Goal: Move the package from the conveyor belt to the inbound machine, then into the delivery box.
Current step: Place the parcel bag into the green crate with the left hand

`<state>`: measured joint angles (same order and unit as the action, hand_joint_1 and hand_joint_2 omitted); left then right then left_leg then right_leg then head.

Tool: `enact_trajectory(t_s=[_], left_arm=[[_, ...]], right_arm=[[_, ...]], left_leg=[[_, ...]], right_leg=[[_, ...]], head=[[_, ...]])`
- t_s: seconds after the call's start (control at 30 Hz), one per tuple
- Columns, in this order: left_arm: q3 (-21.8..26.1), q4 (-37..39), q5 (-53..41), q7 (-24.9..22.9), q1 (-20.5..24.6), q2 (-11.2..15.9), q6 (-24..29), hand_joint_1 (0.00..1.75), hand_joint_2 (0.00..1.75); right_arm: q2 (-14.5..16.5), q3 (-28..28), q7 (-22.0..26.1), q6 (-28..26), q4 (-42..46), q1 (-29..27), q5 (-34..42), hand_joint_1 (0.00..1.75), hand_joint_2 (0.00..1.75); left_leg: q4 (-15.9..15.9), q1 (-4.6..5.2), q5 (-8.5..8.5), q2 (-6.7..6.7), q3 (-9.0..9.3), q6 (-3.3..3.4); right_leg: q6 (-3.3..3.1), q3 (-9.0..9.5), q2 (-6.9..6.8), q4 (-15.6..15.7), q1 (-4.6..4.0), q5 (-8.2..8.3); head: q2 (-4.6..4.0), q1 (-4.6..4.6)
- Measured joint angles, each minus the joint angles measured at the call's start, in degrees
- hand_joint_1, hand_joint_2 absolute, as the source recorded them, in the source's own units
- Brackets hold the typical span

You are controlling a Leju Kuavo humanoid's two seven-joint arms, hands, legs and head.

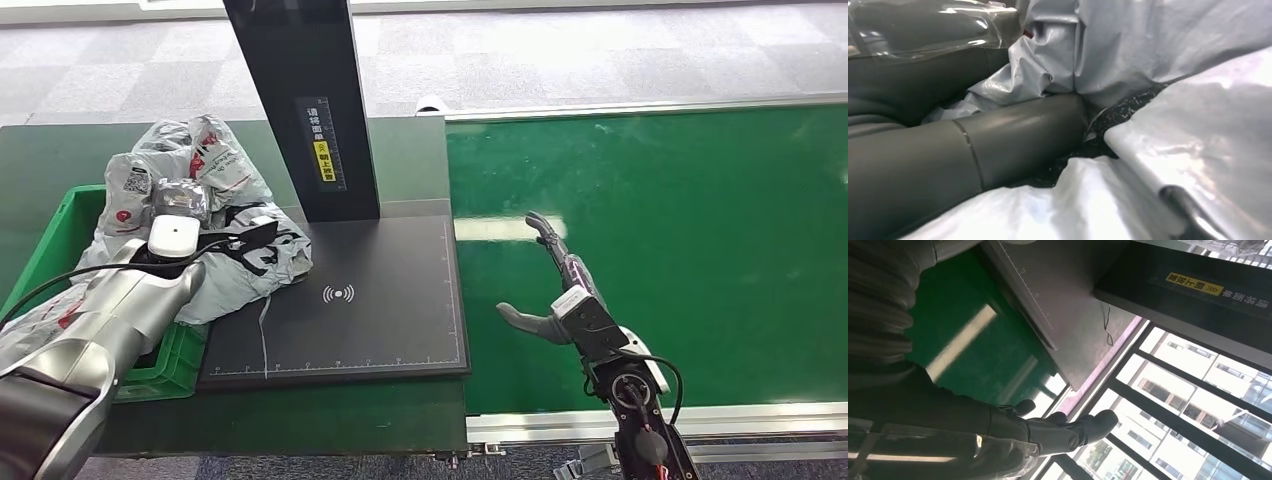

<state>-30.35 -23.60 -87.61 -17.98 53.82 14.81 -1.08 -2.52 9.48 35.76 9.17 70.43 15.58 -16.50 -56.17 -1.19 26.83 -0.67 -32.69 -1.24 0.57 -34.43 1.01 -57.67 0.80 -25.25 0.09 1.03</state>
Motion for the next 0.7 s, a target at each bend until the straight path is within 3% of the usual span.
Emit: enact_trajectory(t_s=[0.2,0.37,0.5,0.57,0.6,0.7], left_arm=[[0.12,0.0,-2.1,-10.04,-0.67,1.02,26.32,1.75,0.0],[-1.34,-1.1,-2.16,-12.85,-1.02,2.18,33.88,1.75,0.0],[-2.73,-15.27,-2.24,-17.03,-4.57,6.28,40.7,1.75,0.0],[-1.64,-25.64,-2.18,-14.02,-6.92,7.52,41.23,1.75,0.0],[0.1,-31.83,-2.11,-9.87,-8.66,7.32,41.28,1.75,0.0],[10.23,-50.29,-1.4,11.62,-13.74,3.55,41.46,1.75,0.0]], right_arm=[[-0.05,0.0,-0.91,-0.27,0.4,-1.86,0.86,0.0,1.75],[-0.02,0.01,-1.19,-0.28,0.93,-2.51,0.99,0.0,1.75],[-0.08,0.33,-1.6,-0.77,0.88,-2.5,1.75,0.0,1.75],[-0.14,0.82,-1.48,-1.23,0.57,-2.25,2.26,0.0,1.75],[-0.18,1.14,-1.27,-1.5,0.27,-2.03,2.55,0.0,1.75],[-0.38,2.14,-0.48,-2.42,-1.15,-1.02,3.53,0.0,1.75]], left_leg=[[0.0,-0.04,-0.04,0.28,-0.13,-0.03],[-0.02,-0.02,-0.04,0.27,-0.2,-0.03],[-0.03,-0.01,-0.04,0.29,-0.27,-0.03],[-0.04,-0.01,-0.03,0.36,-0.3,-0.03],[-0.05,0.0,-0.03,0.36,-0.32,-0.03],[-0.05,0.02,0.01,0.26,-0.45,-0.01]], right_leg=[[-0.05,-0.08,-0.13,-0.02,-0.04,-0.02],[-0.04,-0.1,-0.16,-0.02,-0.02,-0.03],[-0.03,-0.19,-0.19,-0.02,-0.02,-0.03],[-0.01,-0.24,-0.24,-0.01,-0.01,-0.05],[-0.01,-0.26,-0.25,-0.01,0.0,-0.06],[0.0,-0.33,-0.21,0.01,0.03,-0.06]], head=[[0.0,0.01],[0.0,-0.02],[0.0,0.0],[0.0,0.03],[0.0,0.04],[0.0,-0.08]])
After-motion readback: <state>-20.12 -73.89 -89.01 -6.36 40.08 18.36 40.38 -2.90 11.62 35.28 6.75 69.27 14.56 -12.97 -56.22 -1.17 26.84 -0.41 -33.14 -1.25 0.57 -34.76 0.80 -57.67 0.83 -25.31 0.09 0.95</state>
